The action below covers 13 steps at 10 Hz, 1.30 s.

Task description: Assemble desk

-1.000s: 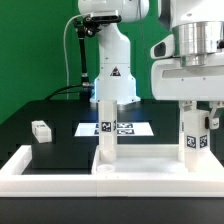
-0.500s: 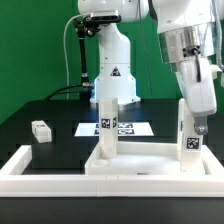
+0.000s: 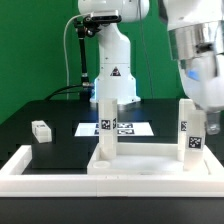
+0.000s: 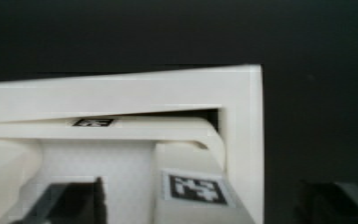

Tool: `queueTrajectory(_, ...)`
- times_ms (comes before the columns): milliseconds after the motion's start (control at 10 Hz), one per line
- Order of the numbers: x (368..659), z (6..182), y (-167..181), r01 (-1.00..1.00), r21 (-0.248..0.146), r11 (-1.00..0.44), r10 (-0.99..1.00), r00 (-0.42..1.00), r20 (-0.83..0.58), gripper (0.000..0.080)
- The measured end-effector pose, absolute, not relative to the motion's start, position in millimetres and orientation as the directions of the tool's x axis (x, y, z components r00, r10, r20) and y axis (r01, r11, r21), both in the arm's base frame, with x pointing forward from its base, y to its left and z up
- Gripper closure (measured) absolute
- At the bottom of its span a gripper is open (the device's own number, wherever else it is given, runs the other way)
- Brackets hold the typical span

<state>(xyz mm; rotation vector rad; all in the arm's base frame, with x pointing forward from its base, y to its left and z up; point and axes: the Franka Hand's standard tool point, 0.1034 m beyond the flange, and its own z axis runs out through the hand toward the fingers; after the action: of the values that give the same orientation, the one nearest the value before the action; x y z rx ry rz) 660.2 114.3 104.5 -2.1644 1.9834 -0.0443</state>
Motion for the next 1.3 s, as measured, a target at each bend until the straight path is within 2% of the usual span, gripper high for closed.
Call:
queueTrajectory(100, 652, 102.6, 114, -0.936, -0.223, -0.271, -0.955, 0.291, -0.062, 0.0176)
queueTrajectory(200, 646, 102.5, 113, -0.891, -0.233, -0.388, -0.913, 0.406, -0.031, 0.0158)
queueTrajectory(400, 647, 101.8, 111, -0.862, -0.231, -0.452, -0.884, 0.467, -0.013, 0.0152)
queueTrajectory(600, 647, 101.5, 110, -0.768, -0.229, -0.598, -0.792, 0.609, 0.028, 0.0150)
queueTrajectory(700, 649, 103.7, 103, -0.614, -0.204, -0.763, -0.638, 0.766, 0.080, 0.0150)
queueTrajectory(800, 652, 108.7, 100, -0.461, -0.155, -0.874, -0.476, 0.876, 0.076, 0.0150)
queueTrajectory(900, 660, 109.1, 100, -0.382, -0.133, -0.915, -0.394, 0.916, 0.077, 0.0150)
queueTrajectory(1300, 661, 105.7, 96, -0.426, -0.135, -0.895, -0.438, 0.896, 0.073, 0.0177)
